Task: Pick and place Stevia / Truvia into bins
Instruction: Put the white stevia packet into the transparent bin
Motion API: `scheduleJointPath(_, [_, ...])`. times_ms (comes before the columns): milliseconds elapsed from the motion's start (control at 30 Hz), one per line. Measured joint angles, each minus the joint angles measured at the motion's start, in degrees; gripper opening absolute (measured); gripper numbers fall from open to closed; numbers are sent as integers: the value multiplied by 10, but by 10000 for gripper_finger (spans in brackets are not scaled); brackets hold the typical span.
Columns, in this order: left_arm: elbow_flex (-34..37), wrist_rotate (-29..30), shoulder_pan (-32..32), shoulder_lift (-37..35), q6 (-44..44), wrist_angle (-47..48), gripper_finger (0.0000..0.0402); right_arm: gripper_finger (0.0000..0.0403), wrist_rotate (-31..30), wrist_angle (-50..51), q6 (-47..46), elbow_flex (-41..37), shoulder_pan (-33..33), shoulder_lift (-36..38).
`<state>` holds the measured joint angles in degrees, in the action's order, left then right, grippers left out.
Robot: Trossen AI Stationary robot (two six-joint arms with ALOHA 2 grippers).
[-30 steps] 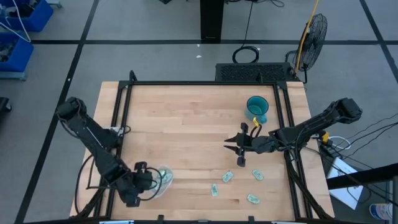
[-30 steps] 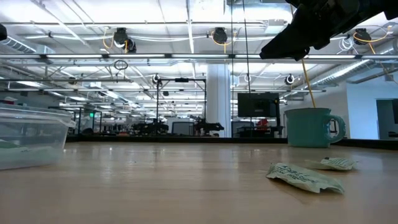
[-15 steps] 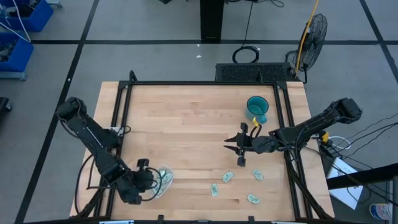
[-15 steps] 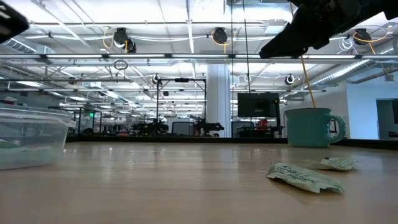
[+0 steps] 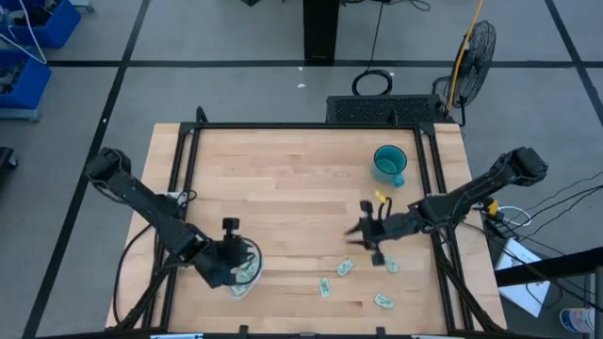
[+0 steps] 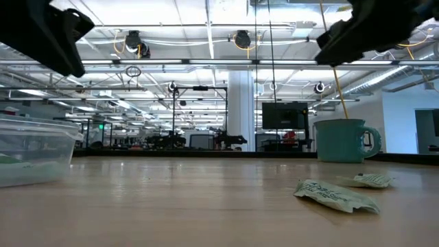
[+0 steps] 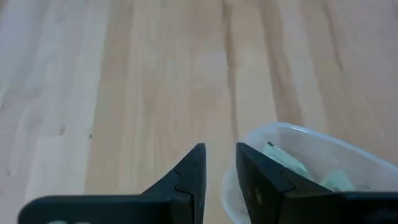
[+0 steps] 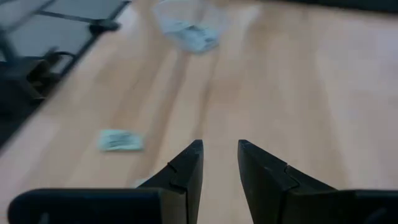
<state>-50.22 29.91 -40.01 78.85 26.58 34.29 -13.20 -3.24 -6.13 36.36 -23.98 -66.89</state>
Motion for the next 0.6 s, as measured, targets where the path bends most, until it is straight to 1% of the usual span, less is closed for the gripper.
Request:
scheduleJointPath(67, [0,-1,9,0,-7,0,95,93,0,21,-47,0,-17,0])
scheduleJointPath(167, [0,-1,19,0,-33,0,95,94,8,101,-160,0,-42,0])
scheduleJointPath(300, [0,1,36,0,-56,0,95,96,78,265,-381,0,-70,0])
scheduleJointPath(367, [0,1,46,0,-56,0,95,96,118,318,-487,0,-84,0])
scheduleJointPath(467, [0,1,59,0,-56,0,95,97,165,332,-591,0,-105,0])
scheduleJointPath(600, [0,1,77,0,-67,0,95,109,197,335,-664,0,-118,0])
